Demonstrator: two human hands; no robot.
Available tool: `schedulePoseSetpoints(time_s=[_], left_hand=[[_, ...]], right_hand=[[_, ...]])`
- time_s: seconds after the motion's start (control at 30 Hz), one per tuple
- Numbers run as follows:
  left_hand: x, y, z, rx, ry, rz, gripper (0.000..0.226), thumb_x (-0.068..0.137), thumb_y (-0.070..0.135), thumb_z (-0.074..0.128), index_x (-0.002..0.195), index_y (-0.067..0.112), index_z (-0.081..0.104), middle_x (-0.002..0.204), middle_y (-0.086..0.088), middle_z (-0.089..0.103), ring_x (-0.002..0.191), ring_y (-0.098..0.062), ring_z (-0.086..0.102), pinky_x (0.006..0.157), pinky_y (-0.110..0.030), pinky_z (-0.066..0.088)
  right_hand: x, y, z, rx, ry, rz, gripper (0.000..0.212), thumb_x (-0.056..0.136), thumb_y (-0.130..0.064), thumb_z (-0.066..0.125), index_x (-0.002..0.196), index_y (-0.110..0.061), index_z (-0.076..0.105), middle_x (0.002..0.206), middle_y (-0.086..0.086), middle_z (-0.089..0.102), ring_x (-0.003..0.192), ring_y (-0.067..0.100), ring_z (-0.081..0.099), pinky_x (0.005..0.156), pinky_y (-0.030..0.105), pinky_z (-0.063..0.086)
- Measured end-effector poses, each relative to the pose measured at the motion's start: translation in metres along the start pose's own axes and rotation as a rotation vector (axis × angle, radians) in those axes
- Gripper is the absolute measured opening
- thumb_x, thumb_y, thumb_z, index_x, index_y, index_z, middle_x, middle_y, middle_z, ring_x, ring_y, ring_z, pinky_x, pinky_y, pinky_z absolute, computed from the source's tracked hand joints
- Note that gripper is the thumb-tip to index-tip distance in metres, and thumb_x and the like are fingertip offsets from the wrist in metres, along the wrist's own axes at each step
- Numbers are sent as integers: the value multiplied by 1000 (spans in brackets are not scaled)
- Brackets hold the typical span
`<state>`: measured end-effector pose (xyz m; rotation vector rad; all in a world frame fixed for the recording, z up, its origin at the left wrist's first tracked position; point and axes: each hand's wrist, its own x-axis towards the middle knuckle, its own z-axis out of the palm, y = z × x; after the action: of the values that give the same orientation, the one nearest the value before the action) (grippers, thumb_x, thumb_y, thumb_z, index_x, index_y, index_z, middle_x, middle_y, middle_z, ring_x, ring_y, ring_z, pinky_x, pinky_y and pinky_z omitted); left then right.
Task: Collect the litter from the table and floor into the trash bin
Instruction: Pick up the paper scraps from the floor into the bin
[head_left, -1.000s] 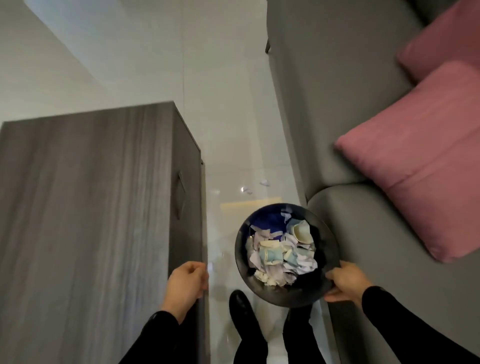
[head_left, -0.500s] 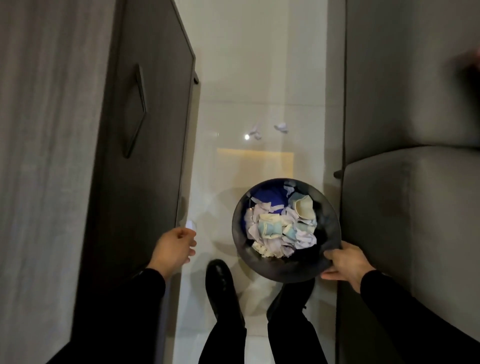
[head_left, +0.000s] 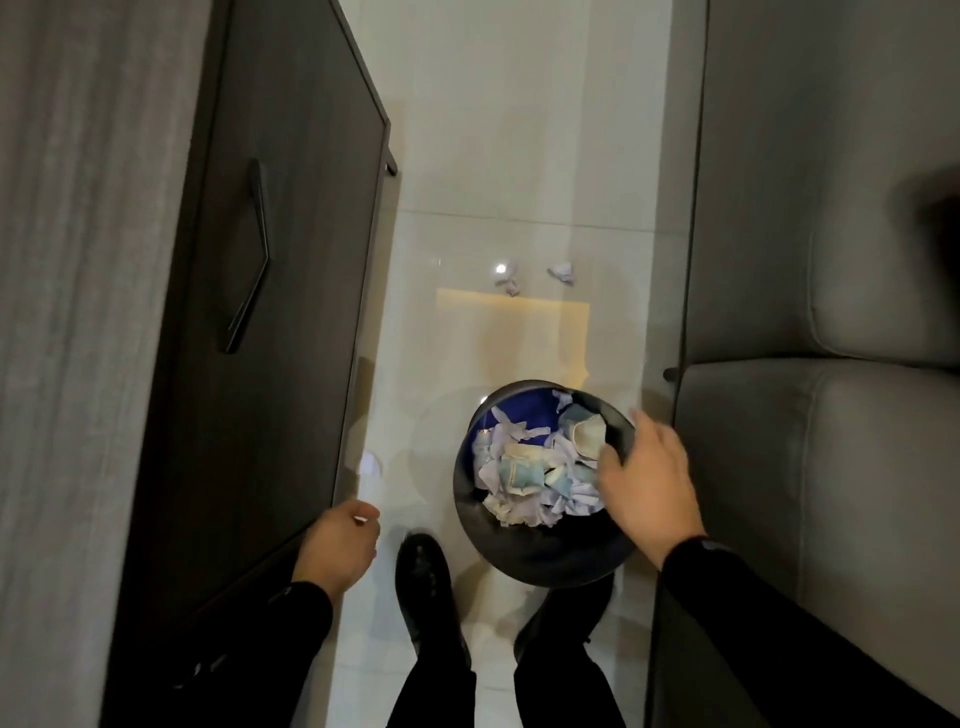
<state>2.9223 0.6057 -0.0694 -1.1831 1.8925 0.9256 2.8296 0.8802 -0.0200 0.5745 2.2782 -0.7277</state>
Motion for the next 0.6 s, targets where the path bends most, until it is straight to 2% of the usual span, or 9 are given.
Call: schedulePoseSetpoints(time_s=[0.03,0.1,0.17,0.2,0.33,0.4,0.47,0.53,0.6], left_hand=[[1,-3,2,3,7,-17,16,87,3,49,95,4,63,95,-24,67,88,-42,65,83,-48,53],[9,-8,6,-11,10,-28,19,86,-2,48,98,0,63,102,-25,67,95,-42,64,89,-48,52],[24,-10,12,7,-3,-29,25,85,-4,49,107,-3,62,102,-24,68,94,-40,65,86,-44,52],[33,-9,16,24,-6,-34,29,85,-3,49,111,0,62,103,-24,68,94,-40,65,85,-44,52],[83,-6,37,132,-41,-37,46,88,6,49,133,10,47,126,-22,58,110,-40,58,92,-45,51],[113,-7,48,156,-62,-28,57,88,7,53,142,10,34,139,-21,47,122,-38,50,100,-41,44],[143,-10,60,84,-42,-39,69,85,5,59,146,9,25,149,-19,36,134,-34,38,107,-37,33],[173,-13,68,22,6,-64,75,83,4,63,146,8,23,149,-18,35,135,-34,37,107,-37,31],[198,-16,73,67,57,-88,72,82,6,64,144,5,27,144,-22,42,130,-38,41,105,-39,32]], right_hand=[[5,-19,-7,11,3,-123,49,93,-23,47,140,-15,37,142,10,43,130,23,40,106,35,35],[22,-51,-13,42,-21,-275,42,94,-22,44,136,-19,44,130,4,54,116,16,53,98,30,41],[47,-76,-11,65,-30,-332,38,95,-19,41,132,-19,49,107,2,63,89,11,59,83,24,44],[62,-84,-7,59,-25,-353,36,94,-17,40,129,-17,52,100,3,64,83,13,58,79,24,43],[124,-82,14,-76,-55,-380,33,93,-14,42,121,-19,59,117,8,66,104,22,60,84,23,39],[155,-73,24,-148,-114,-373,34,92,-10,43,120,-19,60,120,9,65,107,23,59,85,23,39],[186,-65,32,-216,-188,-358,39,89,-6,44,123,-21,57,122,8,63,107,23,59,87,23,38],[217,-63,38,-254,-210,-352,45,88,-7,45,129,-25,53,126,6,60,109,22,57,86,22,38],[242,-65,47,-265,-191,-380,48,88,-8,47,133,-26,49,128,5,58,111,22,56,85,22,37]])
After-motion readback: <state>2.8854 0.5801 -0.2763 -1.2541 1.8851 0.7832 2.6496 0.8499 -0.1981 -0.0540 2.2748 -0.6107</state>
